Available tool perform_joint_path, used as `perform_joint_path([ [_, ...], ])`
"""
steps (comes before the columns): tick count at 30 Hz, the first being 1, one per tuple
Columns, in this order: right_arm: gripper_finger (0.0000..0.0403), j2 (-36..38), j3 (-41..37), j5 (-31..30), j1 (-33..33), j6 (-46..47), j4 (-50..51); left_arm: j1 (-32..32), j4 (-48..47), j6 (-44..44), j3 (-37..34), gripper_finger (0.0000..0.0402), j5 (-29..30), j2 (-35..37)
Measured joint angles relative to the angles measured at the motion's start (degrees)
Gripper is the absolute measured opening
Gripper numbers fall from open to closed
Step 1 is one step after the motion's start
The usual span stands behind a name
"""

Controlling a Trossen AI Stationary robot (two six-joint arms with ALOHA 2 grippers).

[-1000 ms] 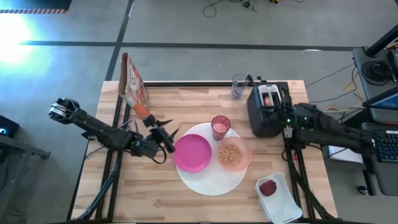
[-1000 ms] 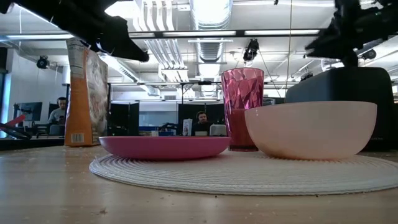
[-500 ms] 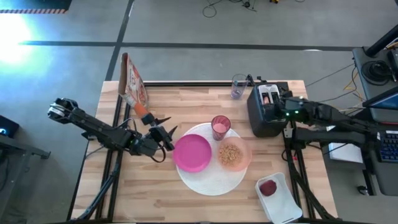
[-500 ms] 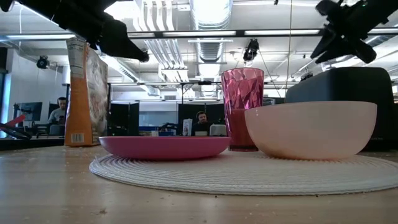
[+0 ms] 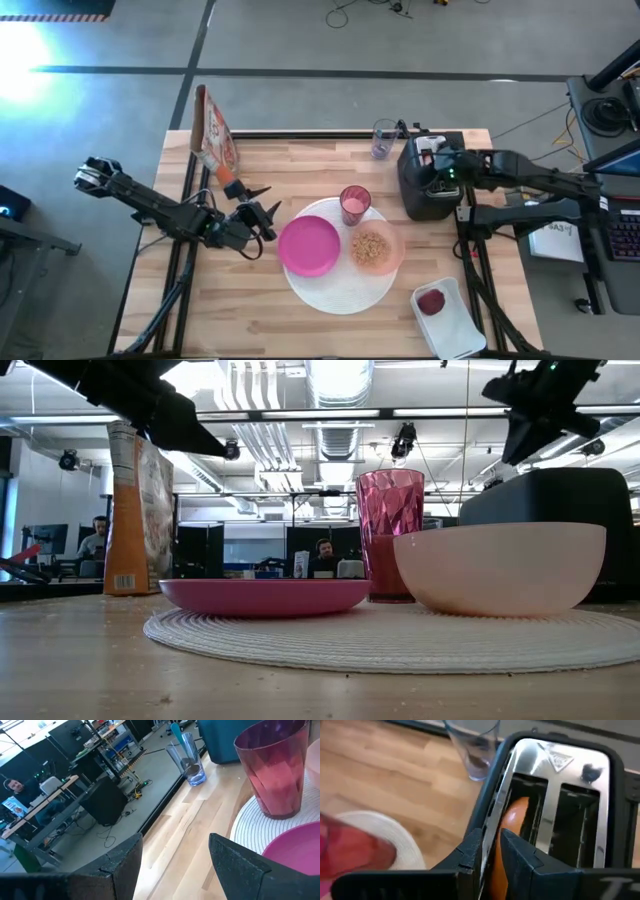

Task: Arrange a breakfast setting
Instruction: Put the toasted bread on the pink plate

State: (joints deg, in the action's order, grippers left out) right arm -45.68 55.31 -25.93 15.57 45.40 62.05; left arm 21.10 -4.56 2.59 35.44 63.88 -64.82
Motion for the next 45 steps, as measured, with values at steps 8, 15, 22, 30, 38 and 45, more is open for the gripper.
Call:
perform_joint_path([
  [8,0.0112,-1.32,3.19,4.29,-0.04,1.94,4.19,0.00,-0.24,0.04,-0.72,0.0213,-0.16,0.00],
  [15,0.0166,-3.16,2.51,2.78,0.11,6.88,5.59,0.00,-0.29,0.04,-1.11,0.0213,-0.42,0.17],
  [22,0.0154,-7.41,2.52,-2.03,0.09,7.99,7.45,0.00,-2.11,0.07,-1.14,0.0213,-0.42,1.98],
  [30,0.0139,-9.97,2.60,-4.11,0.59,7.66,8.13,0.00,-3.50,0.68,-1.14,0.0213,-0.44,3.06],
  [38,0.0135,-11.42,2.66,-4.50,0.57,7.35,8.01,0.00,-3.82,2.14,-1.91,0.0213,-0.52,3.06],
  [45,0.0128,-11.40,2.69,-4.44,0.57,7.71,8.97,0.00,-3.80,3.58,-3.03,0.0213,-0.57,3.16],
])
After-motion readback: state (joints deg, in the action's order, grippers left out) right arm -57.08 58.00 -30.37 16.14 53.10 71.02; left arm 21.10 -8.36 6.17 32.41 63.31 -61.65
